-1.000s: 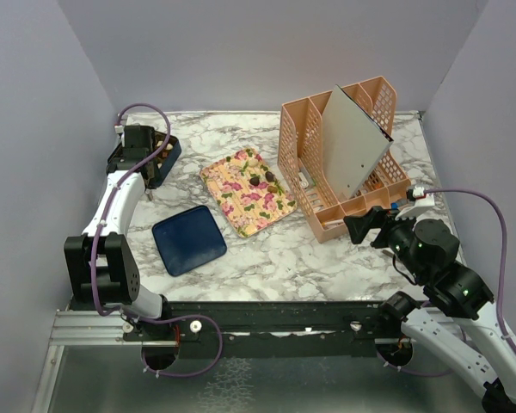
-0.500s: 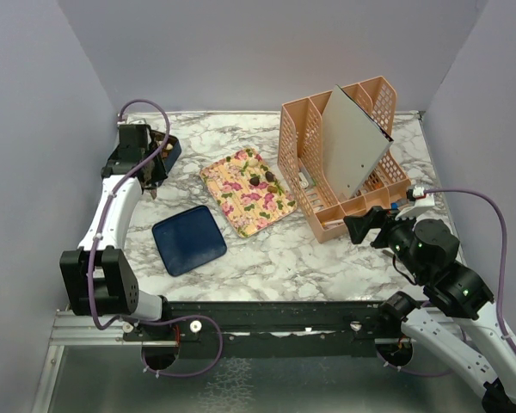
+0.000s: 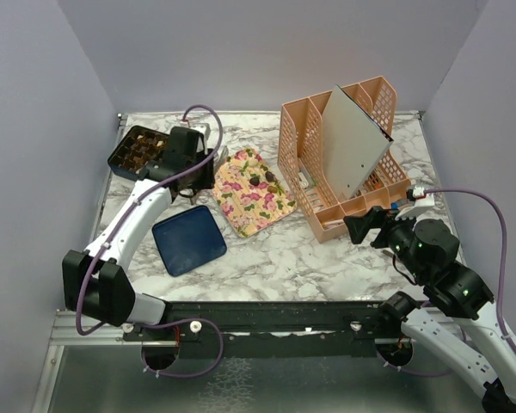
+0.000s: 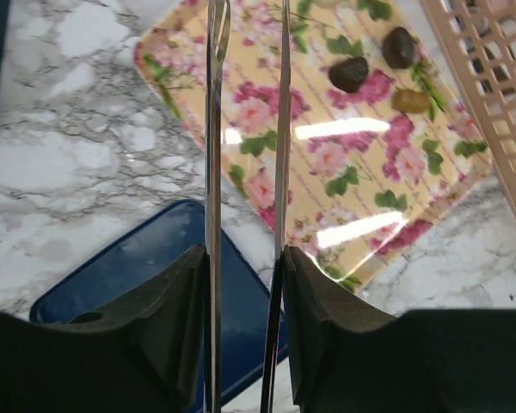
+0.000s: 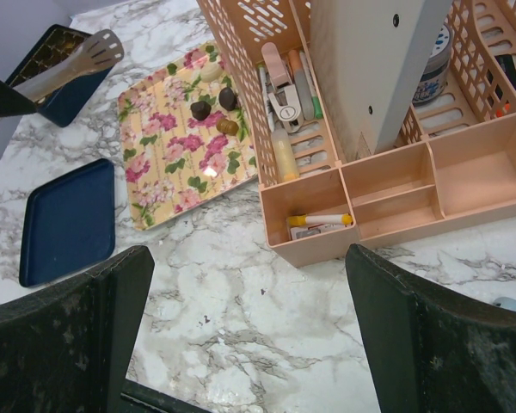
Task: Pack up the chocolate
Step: Place the fake chocolate in the packing box, then pick up the fake chocolate from the plate.
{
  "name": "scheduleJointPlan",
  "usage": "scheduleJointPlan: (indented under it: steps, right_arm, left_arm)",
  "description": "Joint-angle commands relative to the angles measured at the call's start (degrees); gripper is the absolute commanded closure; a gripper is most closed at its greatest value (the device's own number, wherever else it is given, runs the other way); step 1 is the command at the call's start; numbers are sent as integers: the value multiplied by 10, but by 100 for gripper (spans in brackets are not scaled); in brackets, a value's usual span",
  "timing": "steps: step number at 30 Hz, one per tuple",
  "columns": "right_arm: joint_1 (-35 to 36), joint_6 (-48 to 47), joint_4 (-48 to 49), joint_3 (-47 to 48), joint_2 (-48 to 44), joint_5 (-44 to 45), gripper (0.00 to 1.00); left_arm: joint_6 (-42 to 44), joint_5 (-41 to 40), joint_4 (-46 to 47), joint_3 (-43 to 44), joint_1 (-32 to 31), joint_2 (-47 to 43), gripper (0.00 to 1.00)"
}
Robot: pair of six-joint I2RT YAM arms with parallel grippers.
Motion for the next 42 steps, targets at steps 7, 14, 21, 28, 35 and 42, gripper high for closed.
scheduleJointPlan:
  steps: [7,14,21,28,35,42]
  right_arm:
    - [1,-4,8,-3,-5,-4,1]
    - [1,-5,7,-1,-4,-4,1]
    - [1,-5,7,-1,-4,-3,1]
    - [1,-8,7,0,-5,-1,1]
    - [1,-6,7,-1,-7,1,1]
    - [1,-7,8,-2,-13,-1,1]
  left_arm:
    - [8,-58,18,2,-135,19,57]
    - [13,-70,44,-7,-170,51,57]
    - [26,-105,49,-2,-186,82,54]
    - [27,-106,57,-9,-193,99,54]
    - [37,-96,63,-7,-204,118,54]
    - [36,-112,66,-12,-207,131,55]
